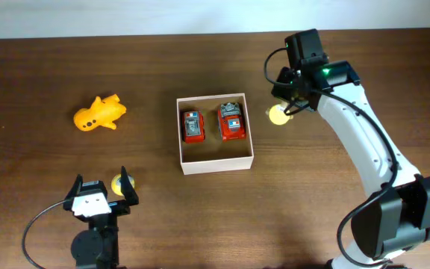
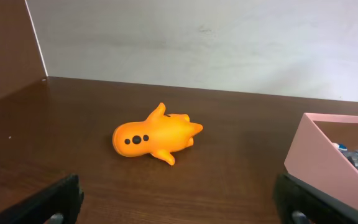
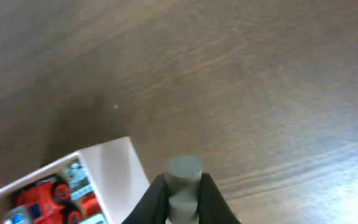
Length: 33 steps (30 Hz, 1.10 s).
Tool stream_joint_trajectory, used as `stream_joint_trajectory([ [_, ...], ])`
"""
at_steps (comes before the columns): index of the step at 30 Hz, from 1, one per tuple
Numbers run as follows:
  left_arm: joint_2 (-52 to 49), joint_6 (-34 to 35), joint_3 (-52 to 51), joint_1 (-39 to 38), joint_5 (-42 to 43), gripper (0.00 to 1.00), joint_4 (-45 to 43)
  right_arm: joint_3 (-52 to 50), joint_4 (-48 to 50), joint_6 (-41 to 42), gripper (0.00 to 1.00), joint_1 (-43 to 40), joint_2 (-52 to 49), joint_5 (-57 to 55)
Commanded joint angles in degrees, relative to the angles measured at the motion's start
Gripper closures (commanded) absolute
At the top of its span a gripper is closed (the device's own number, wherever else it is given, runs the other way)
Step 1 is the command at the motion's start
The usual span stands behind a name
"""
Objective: Pack container
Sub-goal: 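Lift the yellow key and carry it left over the box, then lower the key into the box between the car and truck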
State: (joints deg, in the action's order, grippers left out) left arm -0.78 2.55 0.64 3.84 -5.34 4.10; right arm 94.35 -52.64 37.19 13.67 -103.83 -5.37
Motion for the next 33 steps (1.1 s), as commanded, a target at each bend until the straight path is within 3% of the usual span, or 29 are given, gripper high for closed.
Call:
stream_joint_trajectory([
  [1, 0.33, -0.9, -0.11, 0.35, 0.42, 0.01, 0.26, 1.25, 2.05, -3.52, 0.87, 2.03, 0.09, 3.5],
  [7, 0.33, -0.9, -0.11, 0.35, 0.42, 0.01, 0.26, 1.25, 5.9, -8.52, 0.86, 5.97, 0.09, 4.96],
  [33, 0.33, -0.9, -0.11, 0.35, 0.42, 0.01, 0.26, 1.25, 15.37, -6.45, 0.87, 17.81, -0.39, 6.91],
])
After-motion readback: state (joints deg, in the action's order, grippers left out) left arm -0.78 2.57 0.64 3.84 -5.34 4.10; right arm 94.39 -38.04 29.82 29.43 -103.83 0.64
